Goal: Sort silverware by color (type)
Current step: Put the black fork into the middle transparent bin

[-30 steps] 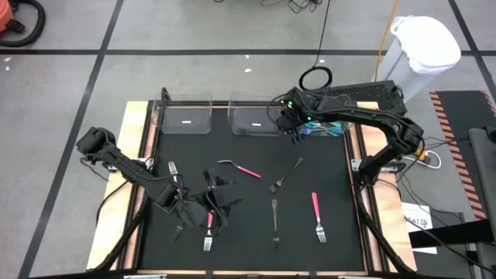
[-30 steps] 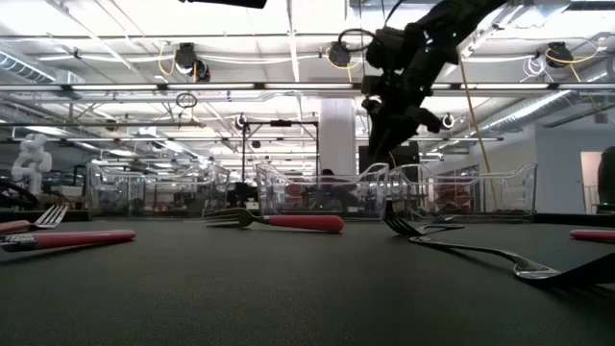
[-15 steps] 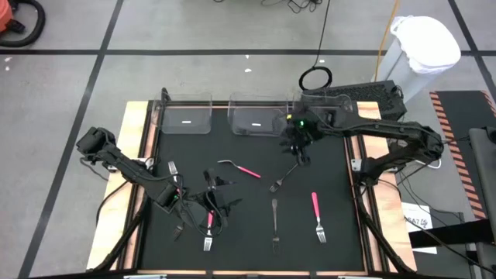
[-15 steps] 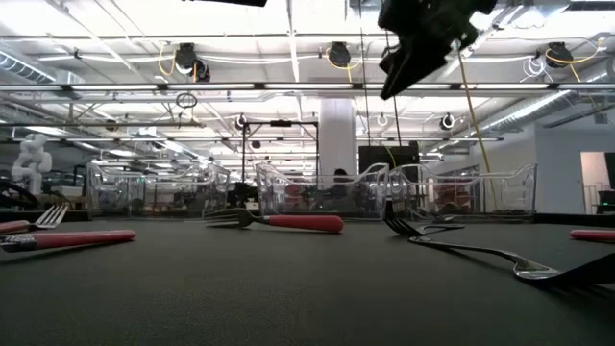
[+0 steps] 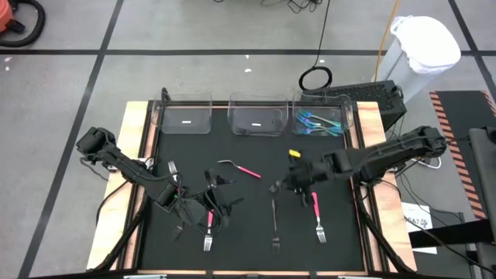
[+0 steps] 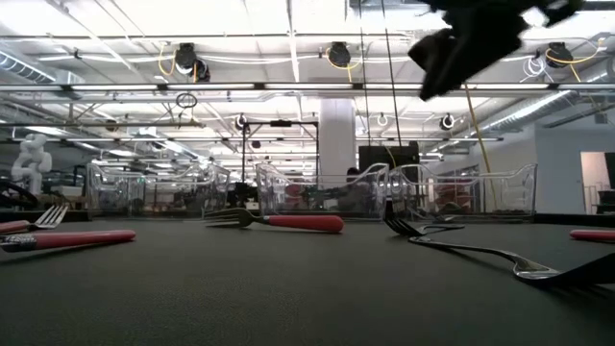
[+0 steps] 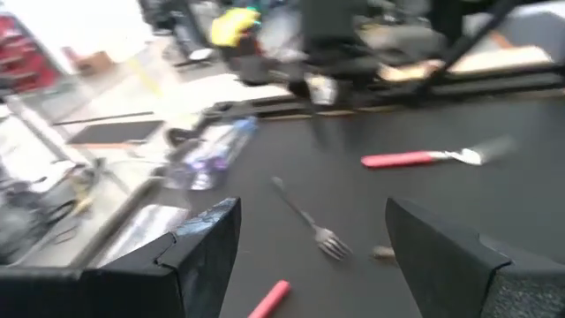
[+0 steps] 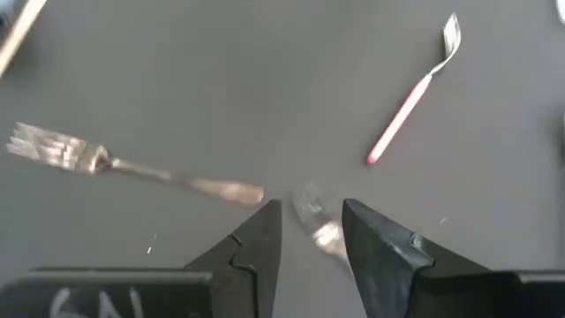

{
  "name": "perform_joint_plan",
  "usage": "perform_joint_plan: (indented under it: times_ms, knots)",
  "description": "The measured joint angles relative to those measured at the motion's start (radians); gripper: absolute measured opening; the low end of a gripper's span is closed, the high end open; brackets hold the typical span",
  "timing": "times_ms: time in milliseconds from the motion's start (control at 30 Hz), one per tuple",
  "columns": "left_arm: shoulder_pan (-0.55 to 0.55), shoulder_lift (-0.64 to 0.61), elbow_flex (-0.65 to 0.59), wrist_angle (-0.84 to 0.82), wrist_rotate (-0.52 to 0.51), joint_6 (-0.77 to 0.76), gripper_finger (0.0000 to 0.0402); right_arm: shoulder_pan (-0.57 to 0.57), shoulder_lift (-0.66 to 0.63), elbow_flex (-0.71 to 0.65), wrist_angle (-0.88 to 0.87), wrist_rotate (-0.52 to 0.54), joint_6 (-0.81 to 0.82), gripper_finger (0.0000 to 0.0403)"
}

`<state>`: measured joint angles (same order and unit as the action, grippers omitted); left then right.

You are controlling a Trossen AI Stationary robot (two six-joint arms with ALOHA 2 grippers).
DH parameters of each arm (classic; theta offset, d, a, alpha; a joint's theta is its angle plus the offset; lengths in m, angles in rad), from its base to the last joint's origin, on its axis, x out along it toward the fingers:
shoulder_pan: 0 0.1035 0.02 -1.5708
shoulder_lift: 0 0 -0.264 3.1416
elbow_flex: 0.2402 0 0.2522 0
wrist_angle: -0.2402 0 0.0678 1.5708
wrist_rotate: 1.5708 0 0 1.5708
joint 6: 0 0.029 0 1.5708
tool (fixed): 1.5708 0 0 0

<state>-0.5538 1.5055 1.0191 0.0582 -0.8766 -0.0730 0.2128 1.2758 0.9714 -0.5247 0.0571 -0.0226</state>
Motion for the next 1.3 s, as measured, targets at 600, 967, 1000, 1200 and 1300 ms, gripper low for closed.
perform_joint_plan:
  times_ms: [600, 967, 1000, 1200, 1300]
  knots:
    - [0.087, 0.034, 0.0, 0.057, 0.066, -0.077, 0.0283, 0.221, 0.0, -0.251, 0.15, 0.129, 0.113, 0.0116]
    - [0.148, 0.2, 0.07, 0.151, 0.354, 0.003, 0.0283, 0.225, 0.0, -0.235, 0.121, 0.111, 0.153, 0.0116]
    - [0.147, 0.21, 0.079, 0.151, 0.355, 0.007, 0.0283, 0.227, 0.0, -0.226, 0.101, 0.095, 0.178, 0.0116]
    - [0.145, 0.25, 0.082, 0.142, 0.376, 0.008, 0.0283, 0.235, 0.0, -0.163, -0.074, 0.046, 0.218, 0.0116]
    - [0.152, 0.282, 0.082, 0.142, 0.378, 0.011, 0.0283, 0.235, -0.003, -0.157, -0.135, 0.048, 0.195, 0.0116]
